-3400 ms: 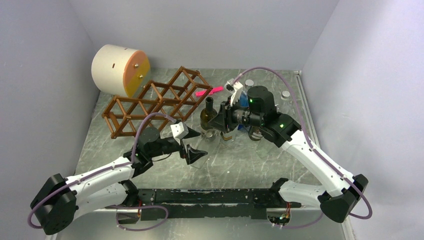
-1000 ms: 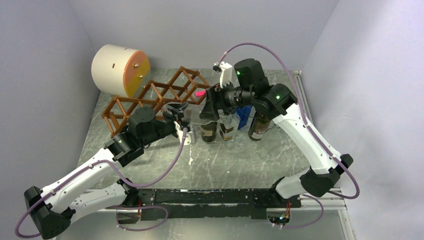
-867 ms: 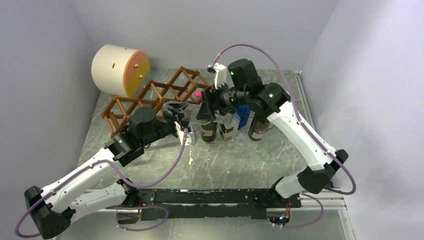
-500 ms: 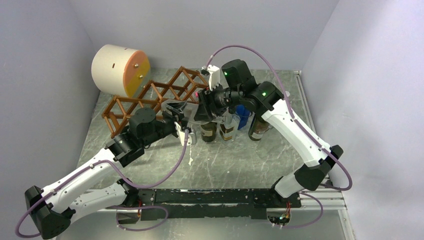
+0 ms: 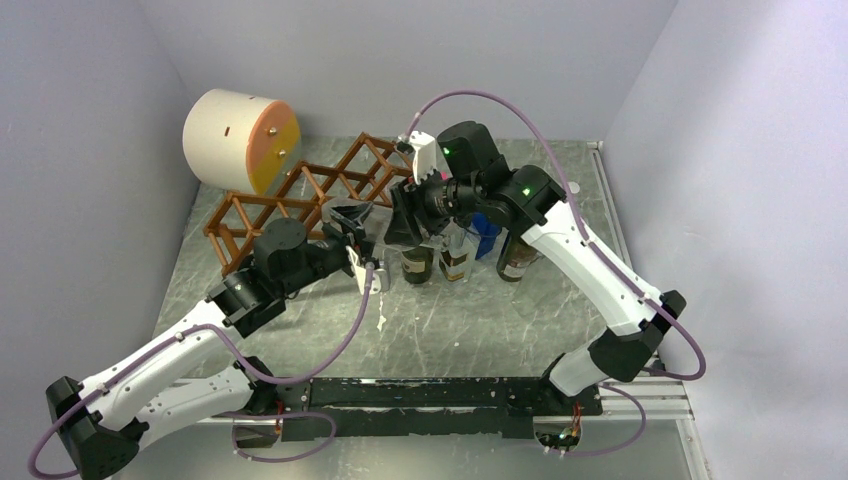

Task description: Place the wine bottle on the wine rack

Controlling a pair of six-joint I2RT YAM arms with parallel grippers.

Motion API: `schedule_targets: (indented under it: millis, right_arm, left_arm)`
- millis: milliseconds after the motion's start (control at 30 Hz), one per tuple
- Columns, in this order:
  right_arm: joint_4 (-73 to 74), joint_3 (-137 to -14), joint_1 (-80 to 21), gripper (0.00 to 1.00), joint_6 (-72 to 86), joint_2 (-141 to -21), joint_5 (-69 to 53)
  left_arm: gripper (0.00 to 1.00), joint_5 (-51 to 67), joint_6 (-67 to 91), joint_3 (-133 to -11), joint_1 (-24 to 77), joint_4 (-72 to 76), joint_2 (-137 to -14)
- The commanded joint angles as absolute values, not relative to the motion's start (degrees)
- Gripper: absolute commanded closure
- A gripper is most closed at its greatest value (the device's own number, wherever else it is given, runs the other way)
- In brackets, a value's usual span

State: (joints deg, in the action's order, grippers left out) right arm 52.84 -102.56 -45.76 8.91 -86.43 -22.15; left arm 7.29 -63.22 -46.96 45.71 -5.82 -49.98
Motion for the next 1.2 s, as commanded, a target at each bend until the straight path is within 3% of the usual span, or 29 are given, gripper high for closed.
schedule_targets:
  millis: [0, 300, 367, 433, 533, 633, 700, 1167]
  right_arm:
    - [54.31, -104.43, -45.87, 0.39, 9.13, -85.63, -21.17]
    - [55.72, -104.74, -45.94, 0.34, 9.88, -85.98, -21.50]
    - [55.45, -104.77, -45.91, 0.46, 10.30, -85.93, -21.82]
    - [55.06, -104.83, -45.94, 0.67, 10.80, -85.95, -21.99]
    - [54.47, -105.36, -45.96, 0.99, 11.52, -85.93, -20.78]
    - [52.25, -104.90, -45.97, 1.00, 12.48, -84.95, -18.61]
    - [50.45, -104.33, -45.99, 1.00, 13.00, -84.03, -16.66]
    - [36.41, -97.00, -46.14, 1.00, 13.60, -79.13, -12.60]
  left_arm:
    - [0.93, 7.79, -62.58, -50.21, 45.97, 2.67, -48.50]
    - [0.93, 2.74, -65.45, -48.27, 46.05, 8.43, -48.13]
    - [0.93, 2.34, -66.07, -48.16, 46.05, 8.55, -48.11]
    - [0.89, 2.17, -66.03, -48.12, 46.05, 8.57, -48.15]
    - [0.65, 1.16, -64.25, -47.52, 46.05, 10.01, -48.02]
    - [0.36, 0.85, -61.95, -47.18, 46.07, 8.94, -47.86]
    - [0.02, 0.85, -60.75, -46.72, 46.10, 7.35, -47.90]
    - [0.01, 6.82, -48.77, -48.10, 46.06, -5.36, -38.27]
